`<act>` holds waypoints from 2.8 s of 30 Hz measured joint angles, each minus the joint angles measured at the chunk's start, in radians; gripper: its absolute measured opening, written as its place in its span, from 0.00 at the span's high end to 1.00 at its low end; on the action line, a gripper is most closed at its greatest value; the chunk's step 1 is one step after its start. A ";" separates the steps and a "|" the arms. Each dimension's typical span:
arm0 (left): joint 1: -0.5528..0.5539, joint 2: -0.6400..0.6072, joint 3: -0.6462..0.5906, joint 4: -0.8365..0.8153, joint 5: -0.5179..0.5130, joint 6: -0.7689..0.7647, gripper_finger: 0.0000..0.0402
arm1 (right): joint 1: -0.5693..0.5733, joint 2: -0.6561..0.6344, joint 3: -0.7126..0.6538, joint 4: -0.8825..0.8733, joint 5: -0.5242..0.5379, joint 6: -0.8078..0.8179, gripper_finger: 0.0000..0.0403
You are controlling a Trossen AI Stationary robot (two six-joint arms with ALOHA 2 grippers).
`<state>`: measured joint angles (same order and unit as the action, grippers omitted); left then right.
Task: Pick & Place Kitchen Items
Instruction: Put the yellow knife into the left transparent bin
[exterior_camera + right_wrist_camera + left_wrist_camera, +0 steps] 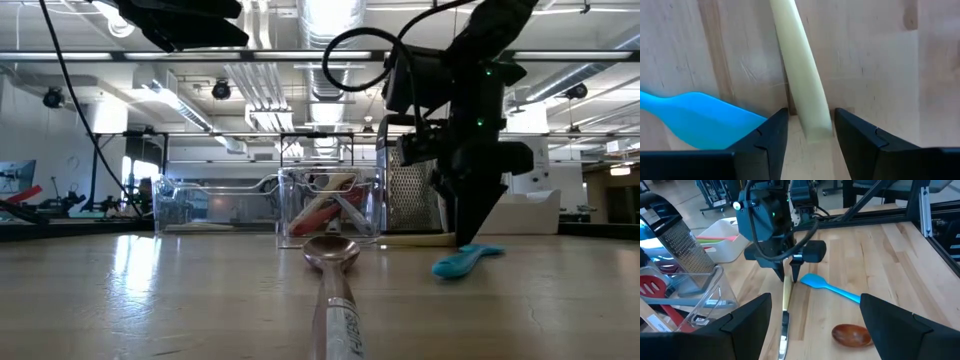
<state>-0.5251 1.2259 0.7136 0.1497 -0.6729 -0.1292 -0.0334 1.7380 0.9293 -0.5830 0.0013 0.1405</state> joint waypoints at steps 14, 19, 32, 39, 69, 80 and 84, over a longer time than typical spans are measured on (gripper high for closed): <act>0.000 0.000 0.000 0.000 0.000 -0.001 0.23 | -0.004 0.006 -0.004 0.019 0.020 -0.022 0.84; 0.000 0.000 0.000 0.000 0.000 -0.007 0.24 | -0.004 -0.030 -0.007 0.002 0.022 -0.003 0.84; 0.000 0.000 0.000 -0.017 -0.002 -0.048 0.24 | 0.003 -0.262 -0.007 -0.092 0.025 0.081 0.84; 0.000 0.000 0.000 -0.014 -0.007 -0.061 0.24 | 0.050 -0.406 -0.008 -0.079 0.077 0.127 0.84; 0.170 0.153 -0.088 0.844 0.243 0.252 0.24 | 0.369 -0.309 -0.356 1.545 0.284 -0.163 0.84; 0.247 0.203 0.099 0.716 0.409 0.259 0.24 | 0.369 -0.226 -0.304 1.547 0.251 -0.156 0.84; 0.266 0.251 0.148 0.703 0.456 0.255 0.24 | 0.369 -0.229 -0.299 1.548 0.230 -0.164 0.84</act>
<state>-0.2588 1.4765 0.8616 0.8526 -0.2172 0.1263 0.3355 1.5094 0.6308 0.9646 0.2315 -0.0230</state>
